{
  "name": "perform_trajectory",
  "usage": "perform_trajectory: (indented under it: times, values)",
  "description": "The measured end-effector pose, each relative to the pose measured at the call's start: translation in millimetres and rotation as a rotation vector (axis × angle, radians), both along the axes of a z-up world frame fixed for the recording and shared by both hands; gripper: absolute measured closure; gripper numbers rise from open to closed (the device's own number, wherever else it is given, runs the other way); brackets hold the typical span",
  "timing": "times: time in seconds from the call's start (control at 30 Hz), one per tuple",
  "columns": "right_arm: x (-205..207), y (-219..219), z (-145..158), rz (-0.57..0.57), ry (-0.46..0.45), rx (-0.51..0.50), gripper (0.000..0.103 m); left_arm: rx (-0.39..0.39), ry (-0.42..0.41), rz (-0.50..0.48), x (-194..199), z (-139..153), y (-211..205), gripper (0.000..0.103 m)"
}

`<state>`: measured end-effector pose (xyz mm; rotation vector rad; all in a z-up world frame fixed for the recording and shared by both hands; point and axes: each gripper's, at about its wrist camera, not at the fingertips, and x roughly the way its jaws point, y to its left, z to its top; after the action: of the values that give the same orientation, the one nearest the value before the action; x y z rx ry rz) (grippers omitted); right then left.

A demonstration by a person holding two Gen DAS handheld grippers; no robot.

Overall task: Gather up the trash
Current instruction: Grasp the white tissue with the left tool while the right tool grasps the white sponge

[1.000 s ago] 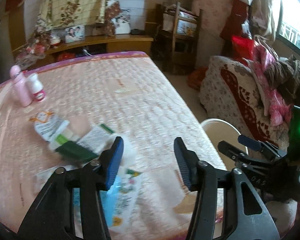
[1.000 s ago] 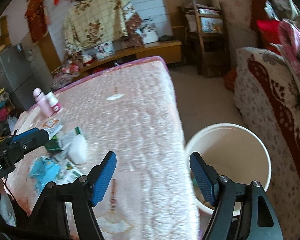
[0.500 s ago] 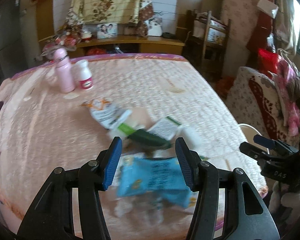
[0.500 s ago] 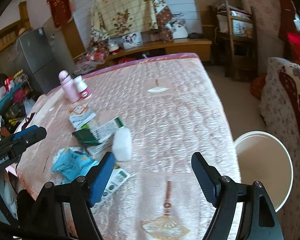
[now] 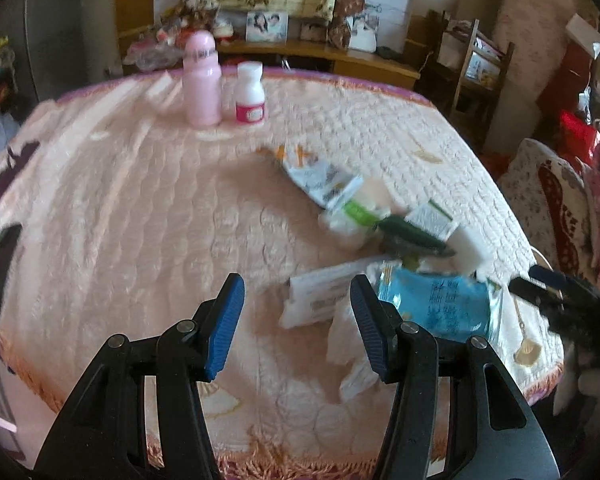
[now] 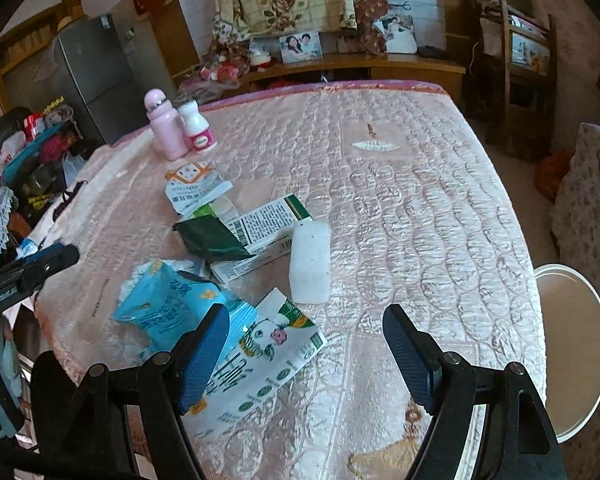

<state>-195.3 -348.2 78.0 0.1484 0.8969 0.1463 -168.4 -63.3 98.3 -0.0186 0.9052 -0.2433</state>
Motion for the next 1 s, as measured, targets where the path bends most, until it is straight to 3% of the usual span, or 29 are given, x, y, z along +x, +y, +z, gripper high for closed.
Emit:
perform_trajectory:
  times: [0.37, 0.57, 0.67, 0.7, 0.8, 0.9, 1.0]
  values:
    - [30.0, -3.9, -11.8, -0.006, 0.035, -0.003, 0.026, 0.039, 0.115, -0.128, -8.3, -47.9, -19.0, 0.049]
    - [45.5, -8.1, -20.6, -0.016, 0.053, 0.005, 0.026, -0.031, 0.13, -0.169, 7.8, -56.6, -36.3, 0.049]
    - [57.0, -10.2, -28.5, -0.019, 0.077, 0.03, 0.026, -0.114, 0.165, -0.172, 19.0, -59.8, -39.6, 0.05]
    - [59.9, -10.6, -30.8, -0.018, 0.083, 0.036, 0.026, -0.139, 0.169, -0.175, 21.0, -59.5, -40.5, 0.053]
    - [69.8, -8.7, -39.6, -0.017, 0.101, 0.052, 0.028, -0.169, 0.178, -0.189, 23.7, -59.1, -46.4, 0.078]
    - [76.5, -6.8, -47.3, -0.005, 0.114, 0.088, 0.058, -0.18, 0.183, -0.214, 24.1, -57.6, -50.4, 0.09]
    - [76.3, -8.0, -49.6, -0.002, 0.116, 0.109, 0.074, -0.186, 0.172, -0.229, 20.5, -48.5, -47.1, 0.095]
